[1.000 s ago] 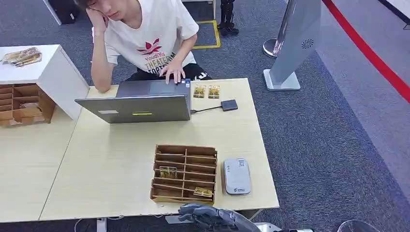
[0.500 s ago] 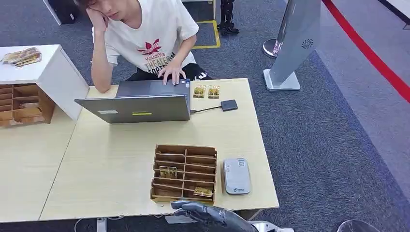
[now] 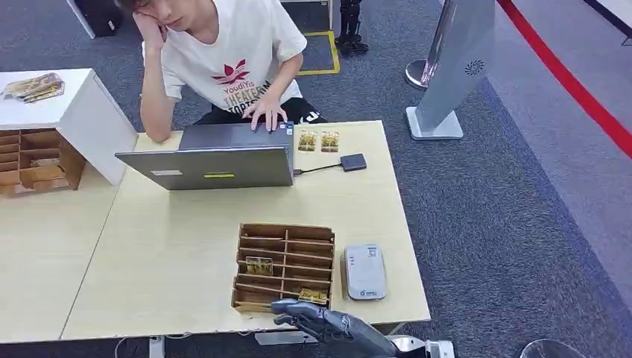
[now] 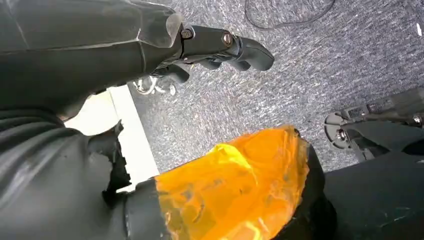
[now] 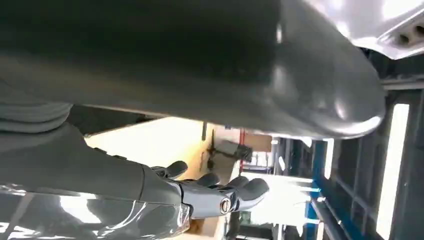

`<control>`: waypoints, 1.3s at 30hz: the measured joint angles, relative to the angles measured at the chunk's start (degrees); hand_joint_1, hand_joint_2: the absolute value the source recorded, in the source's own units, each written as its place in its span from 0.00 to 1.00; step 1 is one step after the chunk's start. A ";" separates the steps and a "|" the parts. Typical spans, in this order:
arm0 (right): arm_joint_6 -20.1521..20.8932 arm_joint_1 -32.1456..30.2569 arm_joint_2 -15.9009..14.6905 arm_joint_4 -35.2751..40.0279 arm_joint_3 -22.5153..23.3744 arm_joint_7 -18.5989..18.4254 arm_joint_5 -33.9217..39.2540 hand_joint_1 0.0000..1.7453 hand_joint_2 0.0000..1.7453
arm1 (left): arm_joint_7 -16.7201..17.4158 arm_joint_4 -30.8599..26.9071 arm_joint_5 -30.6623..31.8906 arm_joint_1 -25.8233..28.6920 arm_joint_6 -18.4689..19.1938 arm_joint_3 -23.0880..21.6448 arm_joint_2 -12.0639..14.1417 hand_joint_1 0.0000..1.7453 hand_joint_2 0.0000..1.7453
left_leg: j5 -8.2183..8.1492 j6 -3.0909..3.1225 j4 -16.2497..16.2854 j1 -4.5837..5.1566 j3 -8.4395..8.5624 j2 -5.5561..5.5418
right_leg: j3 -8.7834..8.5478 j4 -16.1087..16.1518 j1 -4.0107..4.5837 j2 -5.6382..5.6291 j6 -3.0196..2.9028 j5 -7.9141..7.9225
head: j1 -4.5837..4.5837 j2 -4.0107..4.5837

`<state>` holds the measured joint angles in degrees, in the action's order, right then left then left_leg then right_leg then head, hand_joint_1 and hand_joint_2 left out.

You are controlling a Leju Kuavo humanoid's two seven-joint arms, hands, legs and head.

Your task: Pass the card to the sensor for recognition and then transmit it.

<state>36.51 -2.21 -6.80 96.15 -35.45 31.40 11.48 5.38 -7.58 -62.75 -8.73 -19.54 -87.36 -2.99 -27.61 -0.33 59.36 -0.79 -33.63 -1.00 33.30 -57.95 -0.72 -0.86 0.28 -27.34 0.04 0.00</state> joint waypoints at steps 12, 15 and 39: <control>0.30 1.24 -0.24 -2.08 -0.33 -0.68 0.76 0.00 0.00 | 0.33 0.00 -0.04 -0.05 0.18 -0.04 0.20 0.00 0.00 | 0.00 0.00 0.00 0.00 0.00 0.00 | -0.01 0.00 0.00 0.02 0.00 0.00 | 0.00 0.00; 0.28 1.23 -0.24 -2.05 -0.35 -0.92 1.04 0.00 0.00 | 0.33 0.00 0.00 -0.04 0.35 -0.04 0.22 0.00 0.00 | 0.00 0.00 0.00 0.00 0.00 0.01 | -0.01 0.00 0.00 0.01 0.00 0.00 | 0.00 0.00; -10.72 2.14 -0.92 -6.10 -1.29 -8.45 -3.94 0.00 0.00 | 0.48 0.00 -1.70 0.71 -0.74 -0.02 0.50 0.00 0.00 | 0.00 0.00 0.01 0.00 -0.01 0.00 | 0.00 0.00 0.00 0.02 0.00 0.00 | 0.00 0.00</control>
<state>25.79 -0.08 -7.72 90.05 -36.74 22.95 7.54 5.86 -7.58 -64.46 -8.01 -20.29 -87.38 -2.49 -27.60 -0.33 59.36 -0.78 -33.64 -1.00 33.30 -57.95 -0.72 -0.83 0.29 -27.34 0.04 0.00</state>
